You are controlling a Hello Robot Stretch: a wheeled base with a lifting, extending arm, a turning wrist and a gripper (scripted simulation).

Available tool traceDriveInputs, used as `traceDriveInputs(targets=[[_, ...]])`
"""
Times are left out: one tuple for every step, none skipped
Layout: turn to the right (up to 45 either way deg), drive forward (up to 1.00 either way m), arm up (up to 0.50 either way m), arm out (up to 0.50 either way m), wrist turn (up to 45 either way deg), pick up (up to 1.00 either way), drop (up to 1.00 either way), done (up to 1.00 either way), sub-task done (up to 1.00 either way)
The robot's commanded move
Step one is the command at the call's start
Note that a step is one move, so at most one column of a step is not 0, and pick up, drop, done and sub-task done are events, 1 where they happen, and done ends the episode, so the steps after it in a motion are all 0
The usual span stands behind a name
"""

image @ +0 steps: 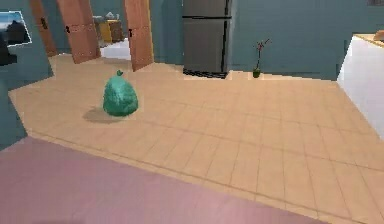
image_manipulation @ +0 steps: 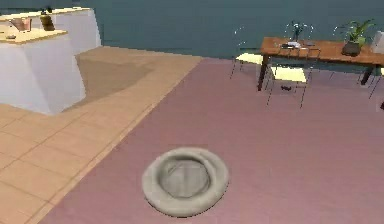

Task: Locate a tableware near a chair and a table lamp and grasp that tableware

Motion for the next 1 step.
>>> traceDriveInputs(targets=[[0.0, 1.0, 0.0, 0.0, 0.0, 0.0, 0.0, 0.0, 0.0]])
